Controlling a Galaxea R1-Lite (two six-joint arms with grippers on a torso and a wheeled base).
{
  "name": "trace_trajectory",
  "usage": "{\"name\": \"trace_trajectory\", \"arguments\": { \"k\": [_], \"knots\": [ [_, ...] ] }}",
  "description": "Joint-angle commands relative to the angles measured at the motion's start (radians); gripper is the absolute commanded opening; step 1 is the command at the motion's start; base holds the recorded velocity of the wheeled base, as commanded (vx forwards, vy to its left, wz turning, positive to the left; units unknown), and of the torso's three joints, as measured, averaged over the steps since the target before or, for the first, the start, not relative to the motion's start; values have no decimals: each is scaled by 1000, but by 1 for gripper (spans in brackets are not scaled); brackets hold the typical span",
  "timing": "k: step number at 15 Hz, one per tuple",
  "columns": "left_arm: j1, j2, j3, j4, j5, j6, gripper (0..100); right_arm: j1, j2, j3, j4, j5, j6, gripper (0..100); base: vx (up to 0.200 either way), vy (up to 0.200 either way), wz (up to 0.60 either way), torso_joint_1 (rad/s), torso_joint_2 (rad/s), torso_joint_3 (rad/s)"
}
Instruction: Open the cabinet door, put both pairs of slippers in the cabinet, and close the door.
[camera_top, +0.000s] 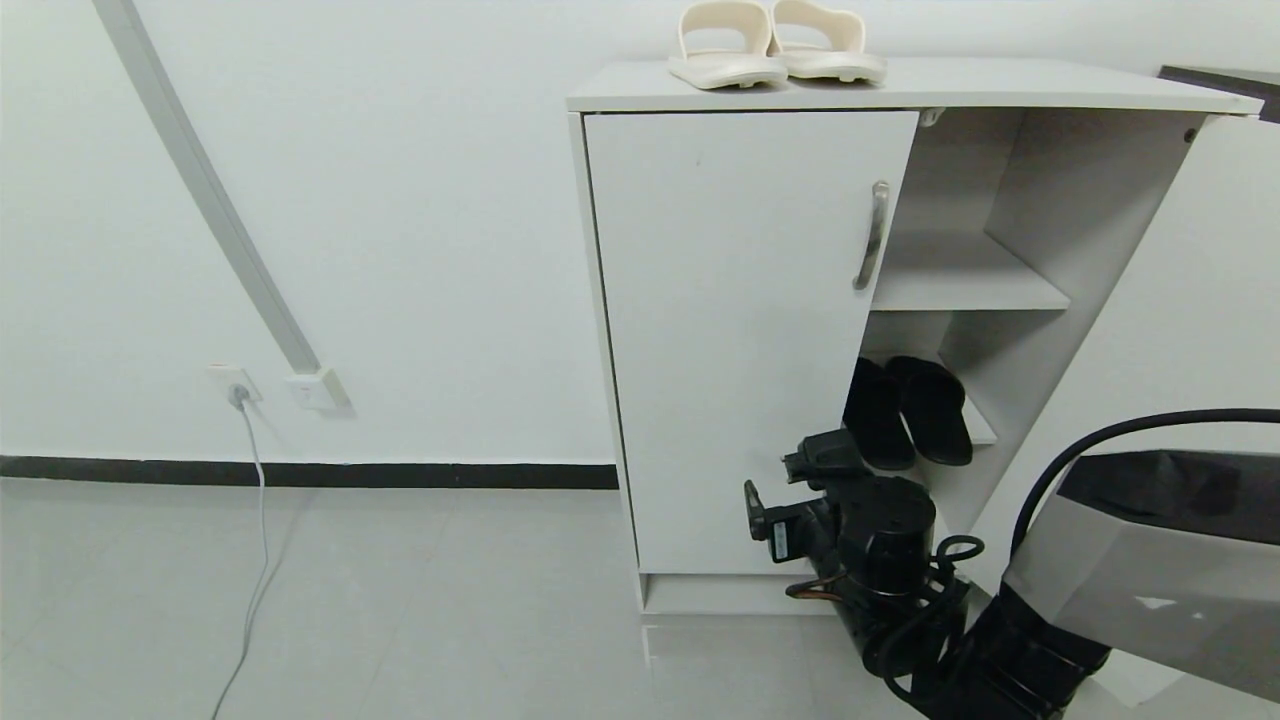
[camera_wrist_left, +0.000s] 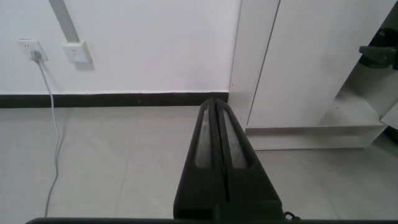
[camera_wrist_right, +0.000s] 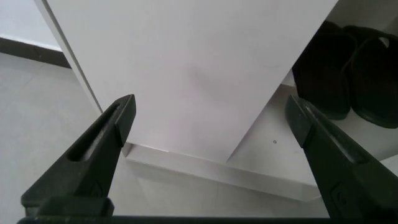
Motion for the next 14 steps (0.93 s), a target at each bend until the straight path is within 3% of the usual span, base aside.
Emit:
{"name": "trace_trajectory", "arguments": {
  "k": [1,6,14],
  "knots": [
    [0,1,0,0,-1,0,0,0,2,1,0,0,0,100,0,0,0,0,0,0],
    [0,1,0,0,0,0,0,0,2,1,1,0,0,100,0,0,0,0,-26,-27],
    [0,1,0,0,0,0,0,0,5,7,3,0,0,100,0,0,0,58,-401,-344]
  ]
}}
